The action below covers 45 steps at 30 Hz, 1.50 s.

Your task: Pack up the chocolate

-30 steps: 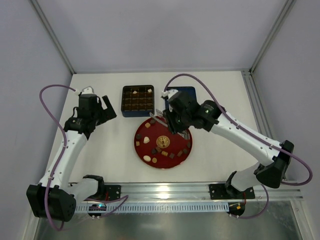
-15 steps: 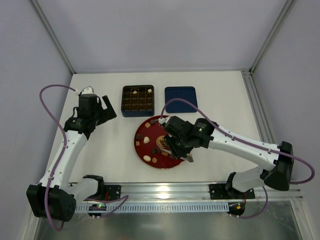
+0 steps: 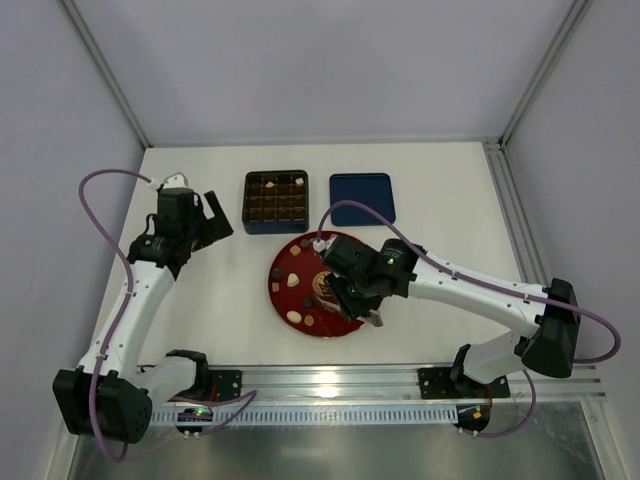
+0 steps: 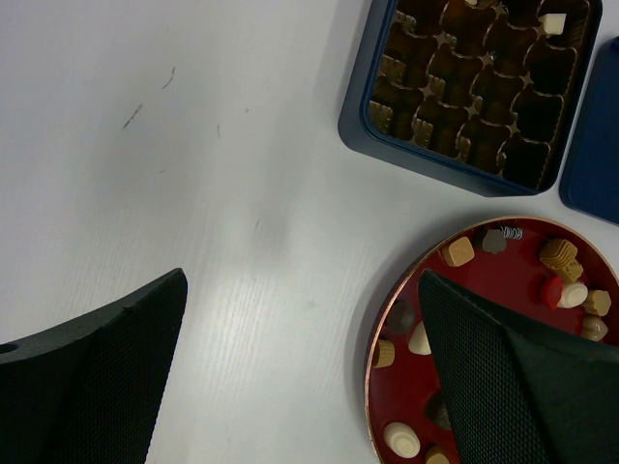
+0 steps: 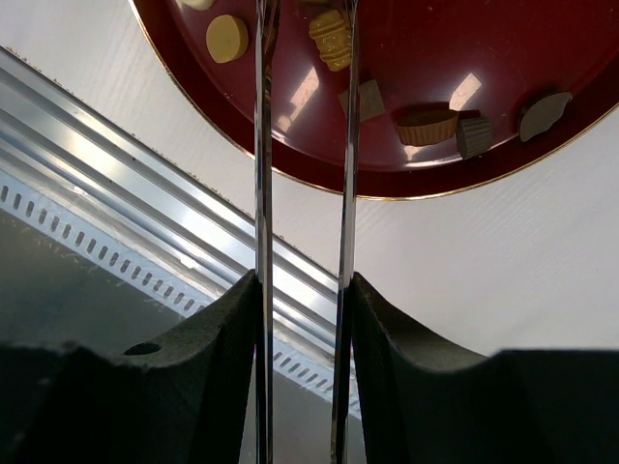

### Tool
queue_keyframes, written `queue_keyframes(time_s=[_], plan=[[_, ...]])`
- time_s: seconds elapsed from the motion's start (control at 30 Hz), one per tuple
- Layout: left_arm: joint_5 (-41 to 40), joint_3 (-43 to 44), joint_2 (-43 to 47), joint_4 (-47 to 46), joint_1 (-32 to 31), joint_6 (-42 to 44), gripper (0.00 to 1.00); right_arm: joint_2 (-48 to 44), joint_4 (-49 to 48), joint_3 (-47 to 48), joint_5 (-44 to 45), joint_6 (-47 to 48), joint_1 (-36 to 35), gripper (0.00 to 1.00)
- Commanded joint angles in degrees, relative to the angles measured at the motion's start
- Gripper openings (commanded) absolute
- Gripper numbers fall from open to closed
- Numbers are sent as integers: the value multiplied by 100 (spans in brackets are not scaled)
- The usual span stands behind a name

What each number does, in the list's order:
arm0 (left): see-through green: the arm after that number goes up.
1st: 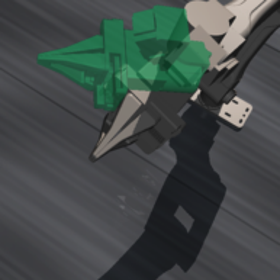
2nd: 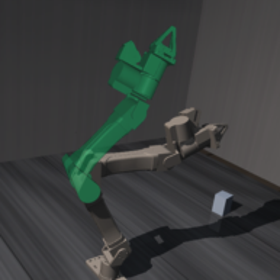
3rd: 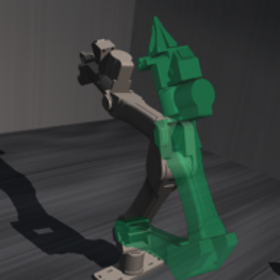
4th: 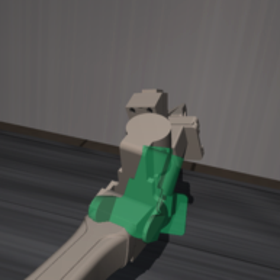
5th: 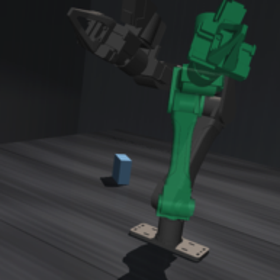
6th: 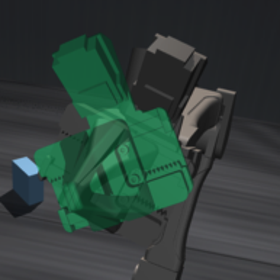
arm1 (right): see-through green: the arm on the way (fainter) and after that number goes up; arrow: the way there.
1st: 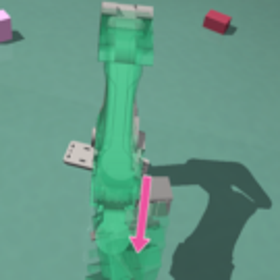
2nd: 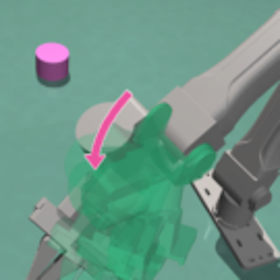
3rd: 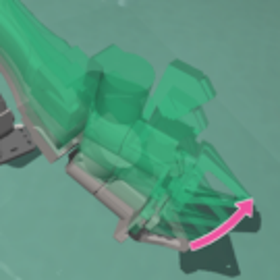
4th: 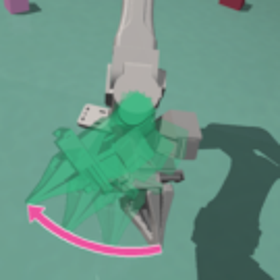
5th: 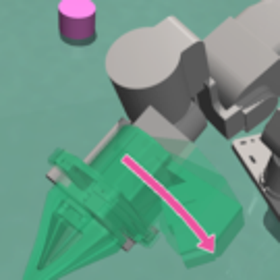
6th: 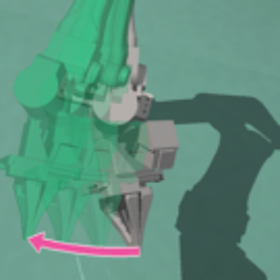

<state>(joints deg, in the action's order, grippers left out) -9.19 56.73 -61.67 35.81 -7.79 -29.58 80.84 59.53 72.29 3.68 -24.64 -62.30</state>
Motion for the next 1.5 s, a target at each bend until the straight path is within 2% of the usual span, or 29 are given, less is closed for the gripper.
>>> queue_keyframes(time_s=[0.0, 0.7, 1.0, 1.47], plan=[[-13, -4, 58, -154, 32, 14, 100, 2, -178, -40, 54, -111, -45, 43], [-21, -4, 50, -154, 32, 14, 100, 336, -179, 74, 141, -102, -107, 42], [-39, 5, 50, -154, 32, 14, 100, 442, -117, 171, 229, -32, -115, 28], [-21, -4, 50, -154, 23, 23, 100, 477, 121, 1014, 783, 144, 165, 26]])
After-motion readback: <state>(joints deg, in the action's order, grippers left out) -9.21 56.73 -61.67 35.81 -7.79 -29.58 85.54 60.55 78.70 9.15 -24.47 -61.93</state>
